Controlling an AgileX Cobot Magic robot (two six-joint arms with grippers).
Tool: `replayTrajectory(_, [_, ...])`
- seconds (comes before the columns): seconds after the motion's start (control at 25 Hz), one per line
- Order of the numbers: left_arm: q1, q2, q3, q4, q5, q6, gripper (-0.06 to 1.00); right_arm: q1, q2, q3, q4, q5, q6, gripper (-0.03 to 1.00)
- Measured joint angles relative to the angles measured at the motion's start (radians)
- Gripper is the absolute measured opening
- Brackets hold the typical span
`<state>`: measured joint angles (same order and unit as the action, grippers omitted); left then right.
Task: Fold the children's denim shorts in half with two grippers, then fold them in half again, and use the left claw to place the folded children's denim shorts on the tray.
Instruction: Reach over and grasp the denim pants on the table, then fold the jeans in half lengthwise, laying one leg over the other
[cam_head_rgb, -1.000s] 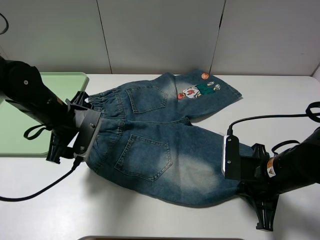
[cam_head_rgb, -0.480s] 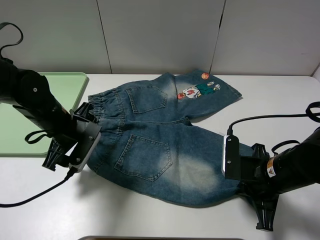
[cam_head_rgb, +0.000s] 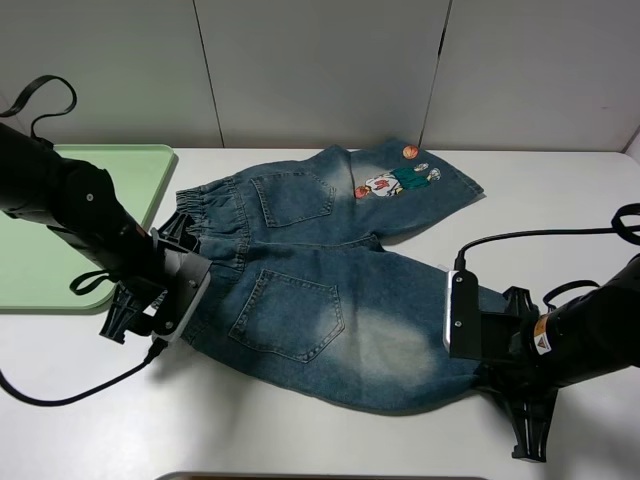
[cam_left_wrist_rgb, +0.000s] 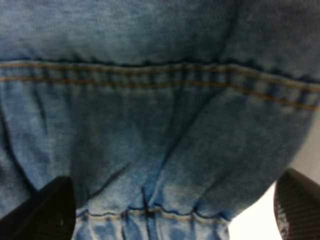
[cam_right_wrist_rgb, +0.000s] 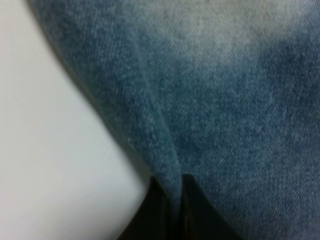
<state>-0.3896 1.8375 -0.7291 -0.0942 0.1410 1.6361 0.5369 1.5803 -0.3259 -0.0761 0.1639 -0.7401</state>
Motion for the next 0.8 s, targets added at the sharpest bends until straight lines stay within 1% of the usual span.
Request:
replayTrajectory(0.08, [0.000,0.002,0.000,0.000,-0.017,0.000,0.77,0.000,0.000,0.000,0.000,-0.001,0.000,-0.02])
replayTrajectory(0.2, [0.000,0.004,0.000,0.000,-0.034,0.001,0.66,0.000,0.000,0.000,0.000,-0.001,0.000,-0.02])
replayTrajectory(0.36, [0.000,0.014,0.000,0.000,-0.035,0.001,0.44,0.000,0.000,0.000,0.000,-0.002,0.000,-0.02])
replayTrajectory(0.56, [0.000,0.015,0.000,0.000,-0.024,-0.010,0.12,0.000,0.000,0.000,0.000,-0.003,0.000,-0.02])
replayTrajectory(0.6, [0.000,0.015,0.000,0.000,-0.018,-0.019,0.08,0.000,0.000,0.000,0.000,-0.003,0.000,-0.02])
replayTrajectory(0.72, [0.000,0.015,0.000,0.000,-0.005,-0.060,0.06,0.000,0.000,0.000,0.000,-0.004,0.000,-0.02])
replayTrajectory(0.8, [0.000,0.015,0.000,0.000,0.025,-0.079,0.06,0.000,0.000,0.000,0.000,-0.004,0.000,-0.02])
